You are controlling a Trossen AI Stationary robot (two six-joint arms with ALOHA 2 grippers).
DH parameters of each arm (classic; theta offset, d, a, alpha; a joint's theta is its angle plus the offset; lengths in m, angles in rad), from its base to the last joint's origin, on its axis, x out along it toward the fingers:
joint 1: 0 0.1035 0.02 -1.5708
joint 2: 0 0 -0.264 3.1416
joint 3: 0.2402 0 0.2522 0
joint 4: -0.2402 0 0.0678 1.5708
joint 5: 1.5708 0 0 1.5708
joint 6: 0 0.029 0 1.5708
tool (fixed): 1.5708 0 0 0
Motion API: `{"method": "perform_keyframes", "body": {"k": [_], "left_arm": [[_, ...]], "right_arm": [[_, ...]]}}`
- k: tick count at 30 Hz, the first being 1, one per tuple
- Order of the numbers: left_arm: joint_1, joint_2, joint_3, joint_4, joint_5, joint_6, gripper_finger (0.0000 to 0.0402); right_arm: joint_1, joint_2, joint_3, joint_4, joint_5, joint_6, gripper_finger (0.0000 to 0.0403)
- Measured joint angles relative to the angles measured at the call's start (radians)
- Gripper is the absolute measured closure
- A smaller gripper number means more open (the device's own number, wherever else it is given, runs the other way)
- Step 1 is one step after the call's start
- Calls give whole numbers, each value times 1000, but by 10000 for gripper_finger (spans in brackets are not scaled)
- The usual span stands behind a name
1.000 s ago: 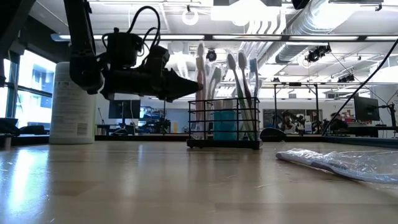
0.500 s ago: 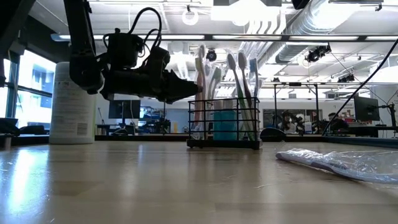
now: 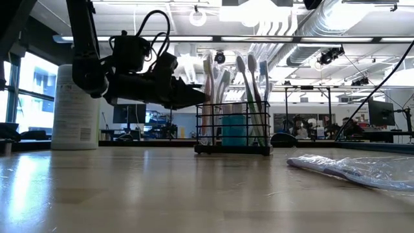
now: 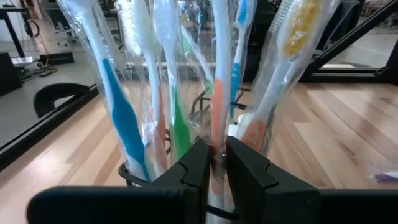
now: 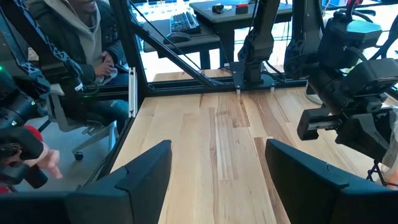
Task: Pick & Place toothbrushing station
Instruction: Put the orange toothbrush into the mesh organizer
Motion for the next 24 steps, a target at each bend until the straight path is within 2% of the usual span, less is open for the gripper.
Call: {"method": "perform_keyframes", "body": {"k": [6, 13, 17, 24], "left_arm": [[0, 0, 17, -42, 0, 3, 341], [0, -3, 107, -195, -1, -9, 270], [0, -3, 119, -212, -7, -11, 235], [0, -3, 118, -232, -7, -31, 222]], "right_arm": [[0, 0, 0, 0, 0, 0, 150], [0, 0, 0, 0, 0, 0, 150], [0, 0, 0, 0, 0, 0, 150], [0, 0, 0, 0, 0, 3, 150]]}}
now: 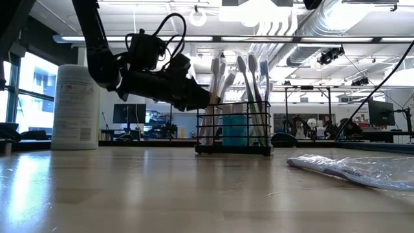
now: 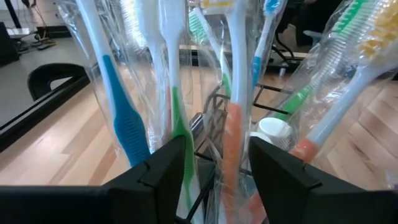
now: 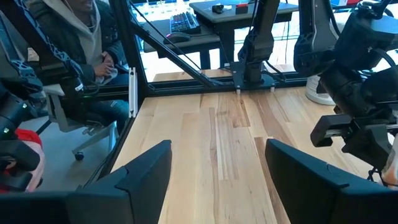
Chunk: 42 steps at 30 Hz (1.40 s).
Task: Pick & Place toothbrushing station
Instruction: Put the orange toothbrush into the mesh organizer, then put the violet toothbrush into the mesh organizer
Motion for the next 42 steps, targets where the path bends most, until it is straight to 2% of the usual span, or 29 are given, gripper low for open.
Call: {"method": "perform_keyframes", "body": {"k": [26, 42], "left_arm": [[-1, 4, -5, 114, 34, -38, 222], [0, 4, -3, 67, 30, -86, 222]], "right_arm": [[0, 0, 0, 0, 0, 8, 150], [0, 0, 0, -1, 0, 7, 150]]}}
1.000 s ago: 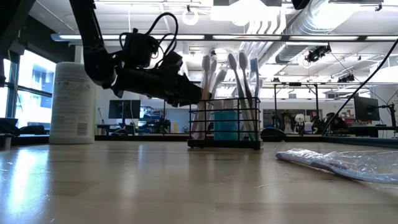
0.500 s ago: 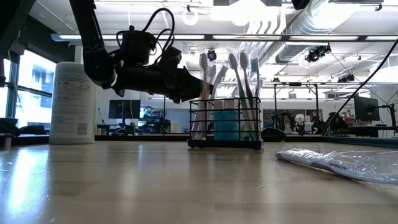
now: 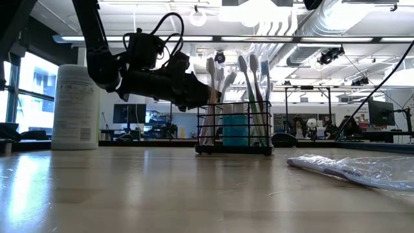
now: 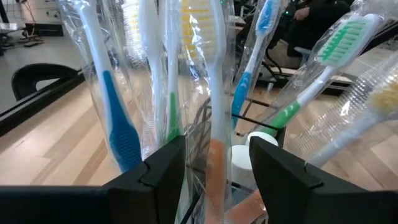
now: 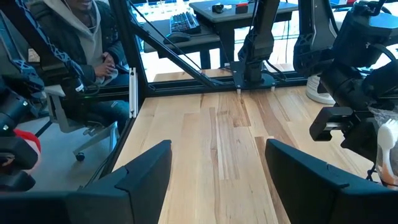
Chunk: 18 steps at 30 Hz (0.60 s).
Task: Pick & Place toothbrushing station
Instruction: Put the violet toothbrush into the mesh organizer
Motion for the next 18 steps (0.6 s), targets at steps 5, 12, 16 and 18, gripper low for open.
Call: {"method": "perform_keyframes", "body": {"k": [5, 12, 16, 18], "left_arm": [[0, 0, 0, -1, 1, 1, 222], [0, -14, 0, -23, 1, 8, 222], [0, -74, 0, -142, 4, 55, 222], [1, -109, 0, -179, 5, 62, 222]], "right_arm": [[0, 0, 0, 0, 0, 0, 150], [0, 0, 0, -5, -4, 0, 150], [0, 0, 0, -8, -4, 0, 150], [0, 0, 0, -7, -4, 0, 150]]}}
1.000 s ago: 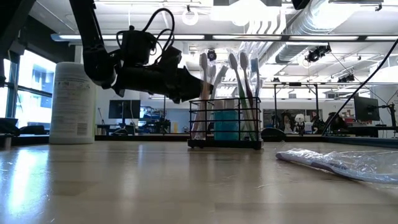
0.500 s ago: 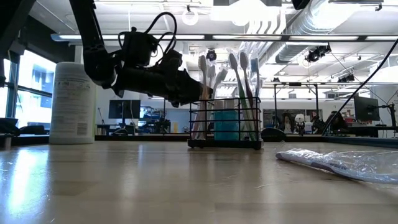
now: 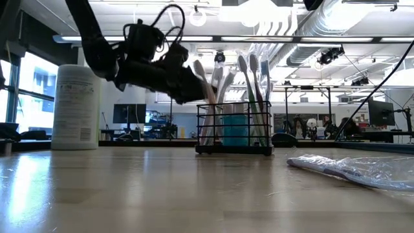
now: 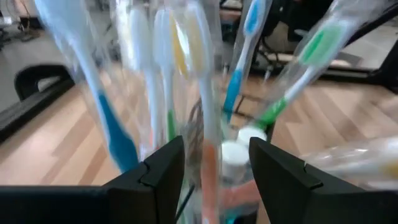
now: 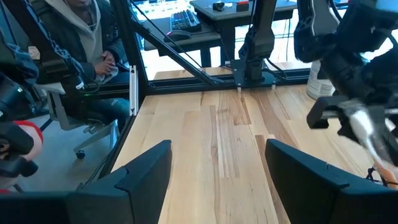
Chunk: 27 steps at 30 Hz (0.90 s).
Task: Pick & Place toothbrushing station
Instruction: Put the violet toothbrush into the mesh organizer
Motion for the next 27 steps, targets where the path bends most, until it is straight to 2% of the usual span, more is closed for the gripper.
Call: {"method": "perform_keyframes", "body": {"k": [9, 15, 22, 27], "left_arm": [[0, -50, 0, -112, -6, 21, 222], [1, -76, -1, -89, -58, 30, 222], [1, -193, -1, -153, -84, 59, 222], [0, -315, -1, -227, -142, 74, 222]], "right_arm": [[0, 0, 0, 0, 0, 0, 150], [0, 0, 0, 1, 0, 0, 150], [0, 0, 0, -4, 0, -7, 150], [0, 0, 0, -29, -5, -10, 150]]}}
